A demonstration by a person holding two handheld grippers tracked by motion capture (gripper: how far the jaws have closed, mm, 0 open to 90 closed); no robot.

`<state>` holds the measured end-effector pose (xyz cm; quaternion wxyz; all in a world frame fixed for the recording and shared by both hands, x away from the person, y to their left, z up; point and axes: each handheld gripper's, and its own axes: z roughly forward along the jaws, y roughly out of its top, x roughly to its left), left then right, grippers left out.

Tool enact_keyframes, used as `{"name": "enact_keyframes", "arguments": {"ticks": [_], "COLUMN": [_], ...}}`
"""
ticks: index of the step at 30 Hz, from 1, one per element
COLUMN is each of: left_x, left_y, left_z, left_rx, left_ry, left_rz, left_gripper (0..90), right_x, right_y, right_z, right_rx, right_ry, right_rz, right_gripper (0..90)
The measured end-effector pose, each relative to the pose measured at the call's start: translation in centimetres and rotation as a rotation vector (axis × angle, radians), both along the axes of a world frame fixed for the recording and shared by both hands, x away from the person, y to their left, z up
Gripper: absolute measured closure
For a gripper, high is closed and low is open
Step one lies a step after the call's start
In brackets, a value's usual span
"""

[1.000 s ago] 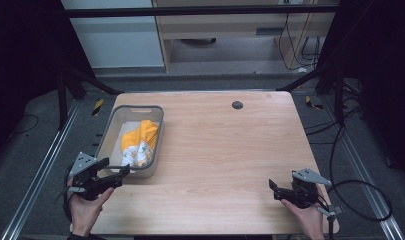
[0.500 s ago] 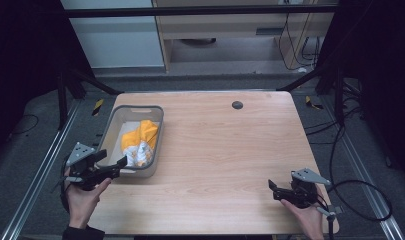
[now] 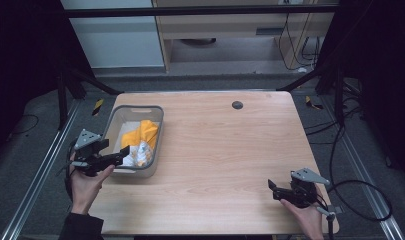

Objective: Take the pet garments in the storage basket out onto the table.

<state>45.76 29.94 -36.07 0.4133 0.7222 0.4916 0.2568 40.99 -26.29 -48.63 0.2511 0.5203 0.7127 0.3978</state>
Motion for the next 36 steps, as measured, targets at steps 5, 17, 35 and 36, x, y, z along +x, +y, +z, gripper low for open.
{"name": "enact_keyframes", "arguments": {"ticks": [5,17,35,36], "left_x": [0.8,3.3,6.2,6.4], "left_y": [-0.4,-0.8,-1.4,-1.5], "left_z": [0.1,-0.3,-0.4,-0.5], "left_rx": [0.011,0.029,0.08,0.085], "left_ry": [0.008,0.054,0.135,0.143], "left_rz": [0.001,0.006,-0.005,-0.007], "left_gripper": [20.4,20.6,22.0,22.4], "right_x": [0.1,0.2,0.3,0.3], "right_y": [0.0,0.1,0.3,0.3], "right_z": [-0.1,-0.1,-0.2,-0.2], "right_rx": [-0.012,-0.012,-0.012,-0.013], "right_ry": [-0.007,-0.002,0.006,0.006], "right_rz": [0.007,0.013,0.023,0.024], "right_gripper": [10.4,10.9,11.2,11.2]}}
